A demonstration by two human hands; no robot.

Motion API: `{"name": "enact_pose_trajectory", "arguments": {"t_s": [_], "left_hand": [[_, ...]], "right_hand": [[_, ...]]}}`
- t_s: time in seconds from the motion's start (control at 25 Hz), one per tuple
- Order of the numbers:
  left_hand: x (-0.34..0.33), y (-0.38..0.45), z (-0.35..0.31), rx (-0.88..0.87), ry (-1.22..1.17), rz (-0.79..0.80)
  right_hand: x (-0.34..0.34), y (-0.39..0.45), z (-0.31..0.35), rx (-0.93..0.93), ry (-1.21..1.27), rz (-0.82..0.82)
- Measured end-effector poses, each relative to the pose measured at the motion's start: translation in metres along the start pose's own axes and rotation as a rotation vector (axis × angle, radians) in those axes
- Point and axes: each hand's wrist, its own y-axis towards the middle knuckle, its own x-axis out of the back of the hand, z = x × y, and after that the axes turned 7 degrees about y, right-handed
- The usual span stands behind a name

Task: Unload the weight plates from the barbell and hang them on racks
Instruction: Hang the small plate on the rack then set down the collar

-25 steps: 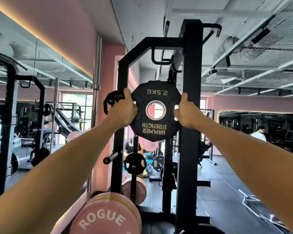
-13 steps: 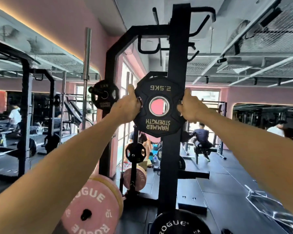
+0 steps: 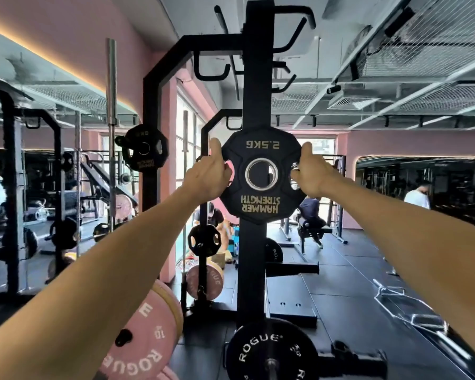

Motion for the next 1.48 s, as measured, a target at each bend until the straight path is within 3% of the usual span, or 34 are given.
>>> {"name": "enact_pose_trajectory", "arguments": {"t_s": [0.48, 1.08, 1.48], "left_hand": [[-0.164, 0.001, -0.025, -0.02, -0.133, 0.034], [-0.437, -0.306, -0.012, 0.003, -0.113, 0.128], [-0.515, -0.477, -0.012, 0.038, -0.126, 0.231]], "right_hand": [[-0.098, 0.03, -0.135, 0.013, -0.005, 0.023], [-0.379, -0.213, -0.302, -0.021, 0.077, 0.163], [-0.484, -0.361, -0.356, -0.09, 0.074, 0.245]]}}
